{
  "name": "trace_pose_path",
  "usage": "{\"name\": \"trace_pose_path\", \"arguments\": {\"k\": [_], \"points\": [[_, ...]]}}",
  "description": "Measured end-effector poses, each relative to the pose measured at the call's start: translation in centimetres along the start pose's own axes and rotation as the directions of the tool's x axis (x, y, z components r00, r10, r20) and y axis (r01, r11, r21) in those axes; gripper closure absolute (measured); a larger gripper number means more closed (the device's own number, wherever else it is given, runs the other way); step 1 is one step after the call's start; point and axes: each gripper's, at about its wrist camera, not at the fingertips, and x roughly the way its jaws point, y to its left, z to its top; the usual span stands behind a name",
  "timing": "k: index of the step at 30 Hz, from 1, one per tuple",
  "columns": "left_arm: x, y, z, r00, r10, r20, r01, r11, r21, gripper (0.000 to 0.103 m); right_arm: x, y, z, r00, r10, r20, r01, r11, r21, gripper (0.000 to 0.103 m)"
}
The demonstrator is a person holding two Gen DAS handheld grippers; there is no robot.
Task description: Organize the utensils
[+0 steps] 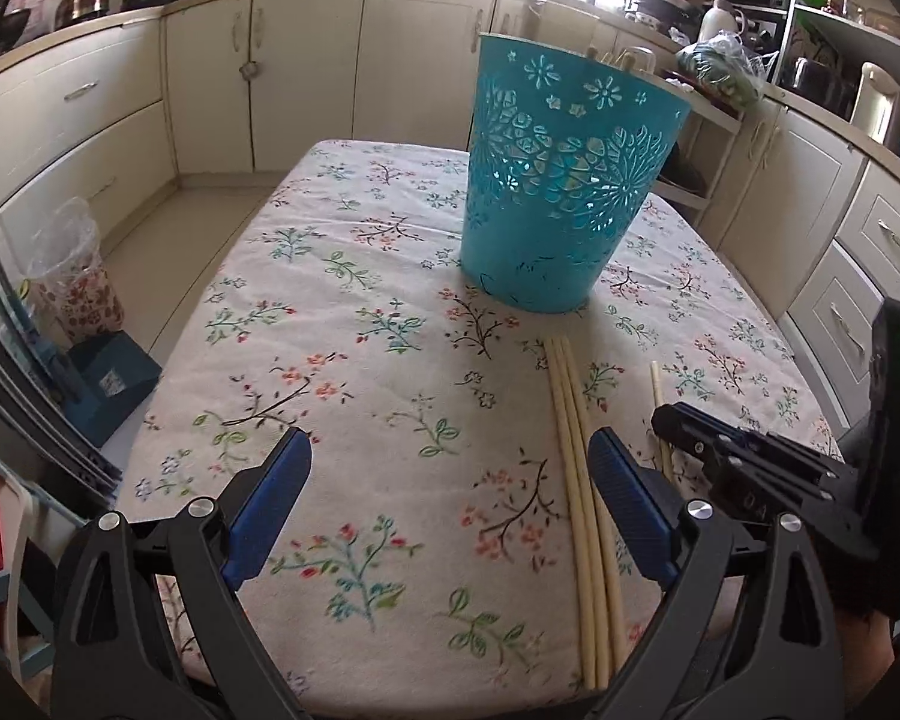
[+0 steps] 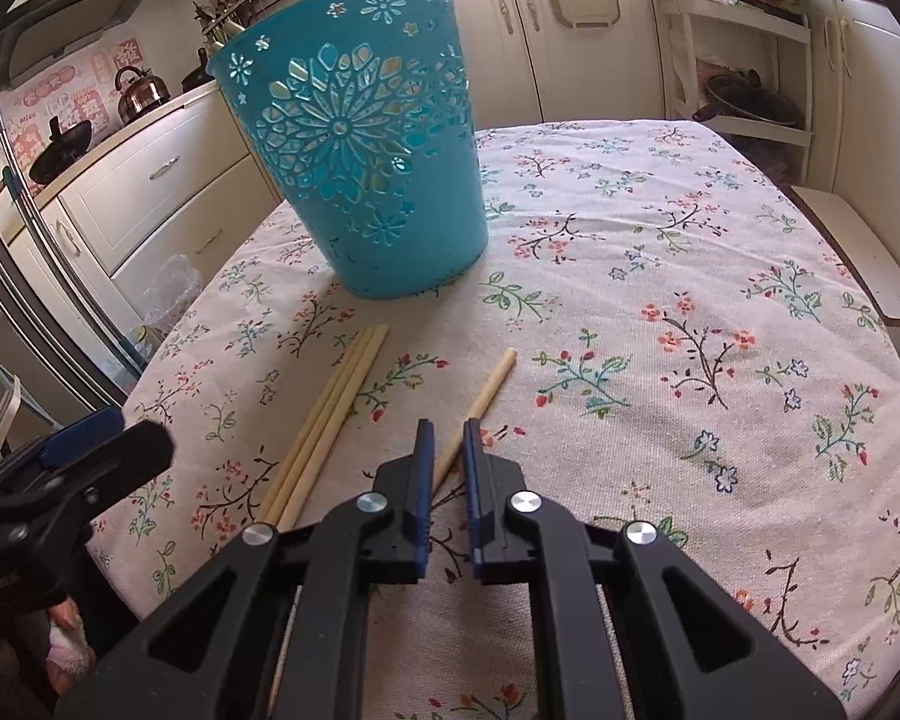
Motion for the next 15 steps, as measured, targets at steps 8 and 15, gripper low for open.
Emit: {"name": "trace_pose_path", "arguments": {"k": [8, 15], "points": [[0.3, 0.8, 0.1, 1.0, 0.002, -0.013, -0.002, 0.999, -0.034, 0.013, 0.1, -0.2, 0.3, 1.0, 0.004, -0.008, -0.004, 1.0, 0.007, 0.093], [0.3, 2.1, -0.3, 1.0, -0.005, -0.017, 0.004, 0.998, -0.068, 0.013, 0.0, 0.0, 0.2, 1.0, -0.013, -0.004, 0.013, 1.0, 0.002, 0.093]]}}
